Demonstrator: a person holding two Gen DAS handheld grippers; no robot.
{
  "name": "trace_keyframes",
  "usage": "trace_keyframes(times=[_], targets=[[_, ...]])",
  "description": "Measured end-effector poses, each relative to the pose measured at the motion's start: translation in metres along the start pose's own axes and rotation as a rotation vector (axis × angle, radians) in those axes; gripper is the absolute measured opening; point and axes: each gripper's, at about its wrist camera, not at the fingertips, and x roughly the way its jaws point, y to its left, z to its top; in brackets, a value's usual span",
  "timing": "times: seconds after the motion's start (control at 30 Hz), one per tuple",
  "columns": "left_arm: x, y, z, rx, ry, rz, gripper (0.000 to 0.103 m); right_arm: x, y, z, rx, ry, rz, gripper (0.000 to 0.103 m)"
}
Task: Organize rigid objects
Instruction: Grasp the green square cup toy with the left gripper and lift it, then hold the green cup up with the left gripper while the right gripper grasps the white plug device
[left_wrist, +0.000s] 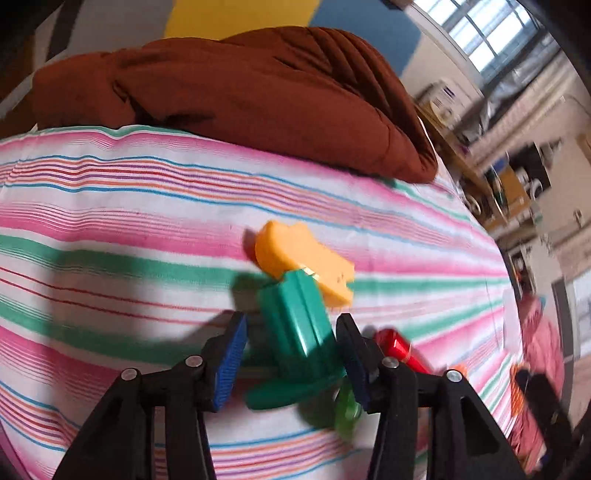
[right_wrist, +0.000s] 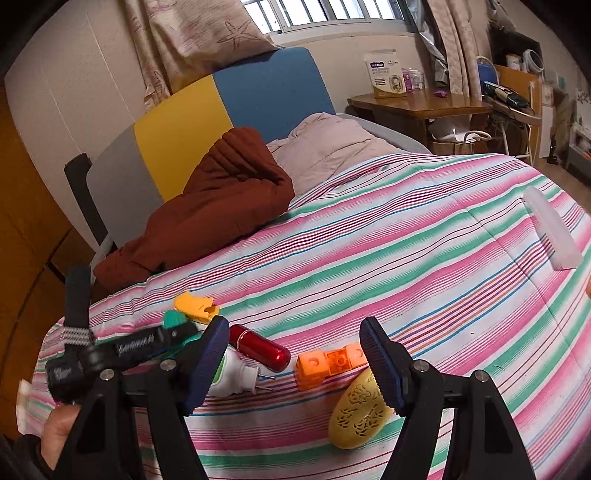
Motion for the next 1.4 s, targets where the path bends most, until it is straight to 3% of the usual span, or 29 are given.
trace_keyframes(times=[0.13,0.27,0.4,0.7,0.9,1.0,1.23,1.4], targets=[[-0.011,0.011,-0.013,0.015,0.042,0.001,0.031,0.000,-0.002,-0.001,0.013,0.005,0.013,0.074],[-0.033,0.014,-0.042,0.100,0.018,0.058,0.031,0.002,0.000,-0.002,0.006,0.017,0.029,0.074],[-0.058,0.016,-0.086,0.176,0.003,0.080,0.031,0.006,0.010,-0.005,-0.034,0.050,0.099,0.073],[-0.099,0.019,-0.162,0.222,-0.004,0.027,0.030,0.018,0.057,-0.029,-0.240,0.153,0.207,0.073],[-0.100,0.020,-0.164,0.217,-0.020,0.018,0.031,0.037,0.079,-0.039,-0.341,0.210,0.208,0.074],[-0.098,0.018,-0.166,0.222,-0.035,0.021,0.031,0.052,0.088,-0.040,-0.383,0.226,0.192,0.080],[-0.094,0.015,-0.166,0.245,-0.052,0.031,0.031,0.082,0.090,-0.040,-0.400,0.271,0.177,0.082],[-0.094,0.015,-0.167,0.234,-0.057,0.030,0.030,0.072,0.094,-0.039,-0.370,0.324,0.331,0.082]])
